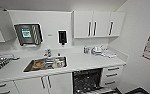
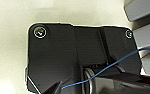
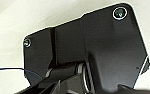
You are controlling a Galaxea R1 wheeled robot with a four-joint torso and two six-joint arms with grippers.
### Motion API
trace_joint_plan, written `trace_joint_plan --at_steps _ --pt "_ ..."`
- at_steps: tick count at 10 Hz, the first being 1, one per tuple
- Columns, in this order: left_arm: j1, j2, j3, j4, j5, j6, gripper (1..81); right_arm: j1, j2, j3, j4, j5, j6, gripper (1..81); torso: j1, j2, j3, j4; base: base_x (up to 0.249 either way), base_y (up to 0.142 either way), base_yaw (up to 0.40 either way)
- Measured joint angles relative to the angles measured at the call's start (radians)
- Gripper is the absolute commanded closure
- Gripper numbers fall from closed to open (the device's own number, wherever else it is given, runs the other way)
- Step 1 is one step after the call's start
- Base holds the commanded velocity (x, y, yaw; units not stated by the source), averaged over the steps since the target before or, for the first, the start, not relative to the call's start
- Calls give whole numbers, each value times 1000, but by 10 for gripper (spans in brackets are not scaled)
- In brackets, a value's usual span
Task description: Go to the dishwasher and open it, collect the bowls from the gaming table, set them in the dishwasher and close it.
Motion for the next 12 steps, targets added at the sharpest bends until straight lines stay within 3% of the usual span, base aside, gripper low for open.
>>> trace_joint_plan --at_steps 12 --pt "-7 -4 0 0 1 -1 10 4 0 -11 -4 -3 0 10 0 0 -3 0 0 0 0"
